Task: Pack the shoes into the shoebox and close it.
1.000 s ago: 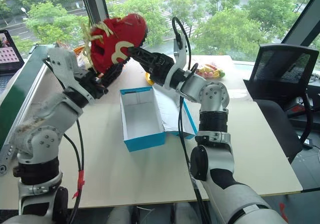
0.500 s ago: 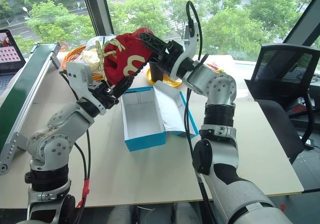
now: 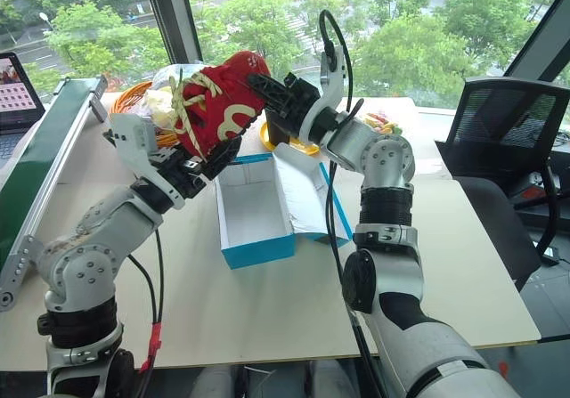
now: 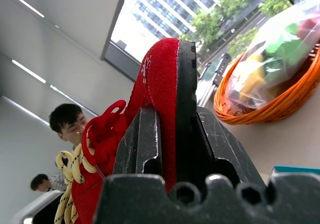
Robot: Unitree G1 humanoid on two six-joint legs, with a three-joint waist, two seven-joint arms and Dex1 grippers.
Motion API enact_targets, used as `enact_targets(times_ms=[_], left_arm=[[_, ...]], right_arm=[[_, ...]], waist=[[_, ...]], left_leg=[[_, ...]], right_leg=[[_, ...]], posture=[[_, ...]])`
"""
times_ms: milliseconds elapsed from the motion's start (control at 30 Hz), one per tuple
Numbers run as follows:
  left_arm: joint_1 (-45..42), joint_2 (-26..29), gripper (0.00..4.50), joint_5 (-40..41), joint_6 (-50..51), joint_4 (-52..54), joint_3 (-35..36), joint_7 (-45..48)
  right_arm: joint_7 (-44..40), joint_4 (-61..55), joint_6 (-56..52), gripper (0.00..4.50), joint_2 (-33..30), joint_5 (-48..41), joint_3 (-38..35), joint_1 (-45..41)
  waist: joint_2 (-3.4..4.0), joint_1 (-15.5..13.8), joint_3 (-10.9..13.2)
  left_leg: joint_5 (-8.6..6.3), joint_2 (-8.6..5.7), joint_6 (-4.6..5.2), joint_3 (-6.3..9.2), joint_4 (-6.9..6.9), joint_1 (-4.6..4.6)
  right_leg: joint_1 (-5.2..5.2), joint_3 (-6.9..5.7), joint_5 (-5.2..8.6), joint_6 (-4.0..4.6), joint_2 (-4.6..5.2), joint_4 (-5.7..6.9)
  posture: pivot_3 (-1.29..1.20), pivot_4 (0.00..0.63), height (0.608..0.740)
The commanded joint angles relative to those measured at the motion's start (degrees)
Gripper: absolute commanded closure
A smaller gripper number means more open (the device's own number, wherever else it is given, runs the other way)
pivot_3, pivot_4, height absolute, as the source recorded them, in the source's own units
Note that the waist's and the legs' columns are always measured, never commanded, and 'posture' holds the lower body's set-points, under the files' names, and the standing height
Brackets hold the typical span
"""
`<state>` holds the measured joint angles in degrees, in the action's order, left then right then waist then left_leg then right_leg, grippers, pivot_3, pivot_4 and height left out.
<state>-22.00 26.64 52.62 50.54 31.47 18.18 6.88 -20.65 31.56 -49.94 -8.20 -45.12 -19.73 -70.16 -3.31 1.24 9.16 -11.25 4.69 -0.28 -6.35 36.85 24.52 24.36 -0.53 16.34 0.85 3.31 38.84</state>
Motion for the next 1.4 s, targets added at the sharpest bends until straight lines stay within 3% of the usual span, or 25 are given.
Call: enact_targets(times_ms=[33,100,233,433,667,867,1067,1133,1267,1400], left_arm=[[7.04,8.19,0.00,0.62,3.19,4.14,6.22,2.54],[11.26,12.06,0.00,-1.36,4.21,4.33,6.78,3.15],[16.93,14.68,0.00,-1.40,4.47,6.01,7.65,4.48],[20.81,11.00,0.00,-2.81,2.99,10.09,4.61,1.97],[22.65,6.00,0.00,-3.74,2.39,12.34,3.52,-1.39],[23.27,4.46,0.00,-4.45,1.71,13.06,3.12,-2.64],[24.46,2.52,0.00,-5.28,1.29,14.68,2.28,-4.33],[25.00,1.94,0.00,-5.34,1.35,15.55,2.28,-4.83],[25.37,1.52,0.00,-5.03,1.64,16.59,2.58,-5.57],[25.42,1.65,0.00,-4.62,1.86,16.98,2.98,-5.75]], right_arm=[[-8.80,3.52,7.96,4.11,-6.59,11.88,10.44,-5.57],[-14.24,6.82,10.99,4.11,-8.82,19.52,18.92,-6.72],[-20.50,13.82,12.19,4.11,-8.70,25.32,24.42,-9.98],[-26.16,22.01,12.46,4.11,-6.69,29.83,26.87,-14.35],[-31.55,28.20,12.68,4.11,-4.15,39.33,34.67,-12.75],[-30.88,32.74,19.26,4.11,-3.35,46.66,38.64,-8.88],[-25.11,37.58,23.42,4.11,-2.37,49.38,37.16,-8.00],[-21.66,39.10,24.57,3.13,-2.11,49.46,35.82,-8.23],[-17.03,39.94,26.78,1.90,-1.30,49.57,33.79,-9.58],[-18.84,38.61,27.80,0.63,-0.24,50.29,33.46,-10.40]], waist=[[0.09,-0.15,0.06],[0.11,-0.06,0.07],[0.12,0.29,0.08],[0.21,-0.27,0.14],[0.21,-0.38,0.13],[0.21,-0.53,0.13],[0.21,-0.56,0.13],[0.21,-0.57,0.12],[0.21,-0.47,0.12],[0.21,-0.06,0.12]], left_leg=[[0.00,0.00,0.00,0.01,-0.01,0.03],[-0.01,0.00,0.02,0.00,-0.01,0.05],[-0.04,0.02,0.06,-0.03,-0.03,-0.07],[-0.03,0.06,0.04,0.00,-0.03,0.10],[-0.06,0.04,0.06,0.02,-0.03,0.09],[-0.06,0.01,0.05,0.04,-0.03,0.06],[-0.06,0.01,0.05,0.04,-0.03,-0.02],[-0.06,0.00,0.05,0.04,-0.02,-0.11],[-0.05,0.00,0.04,0.06,-0.02,-0.15],[-0.06,0.04,0.05,0.08,-0.03,-0.14]], right_leg=[[0.02,-0.04,0.00,0.00,-0.01,-0.01],[0.03,-0.04,0.01,-0.01,-0.02,-0.08],[-0.05,0.02,0.01,-0.01,-0.02,-0.12],[0.07,-0.03,0.01,0.00,0.05,-0.10],[0.01,-0.06,0.00,0.01,0.09,-0.15],[0.00,-0.08,0.00,0.01,0.11,-0.09],[-0.10,-0.10,0.00,0.01,0.12,-0.11],[-0.19,-0.10,0.00,0.01,0.13,-0.11],[-0.19,-0.06,0.00,0.02,0.13,-0.09],[-0.11,0.02,0.00,0.02,0.10,-0.07]], posture=[[0.00,0.150,0.737],[0.00,0.150,0.737],[0.00,0.150,0.737],[0.00,0.150,0.737],[0.00,0.150,0.737],[0.00,0.150,0.737],[0.00,0.150,0.737],[0.00,0.150,0.737],[0.00,0.150,0.737],[0.00,0.150,0.737]])
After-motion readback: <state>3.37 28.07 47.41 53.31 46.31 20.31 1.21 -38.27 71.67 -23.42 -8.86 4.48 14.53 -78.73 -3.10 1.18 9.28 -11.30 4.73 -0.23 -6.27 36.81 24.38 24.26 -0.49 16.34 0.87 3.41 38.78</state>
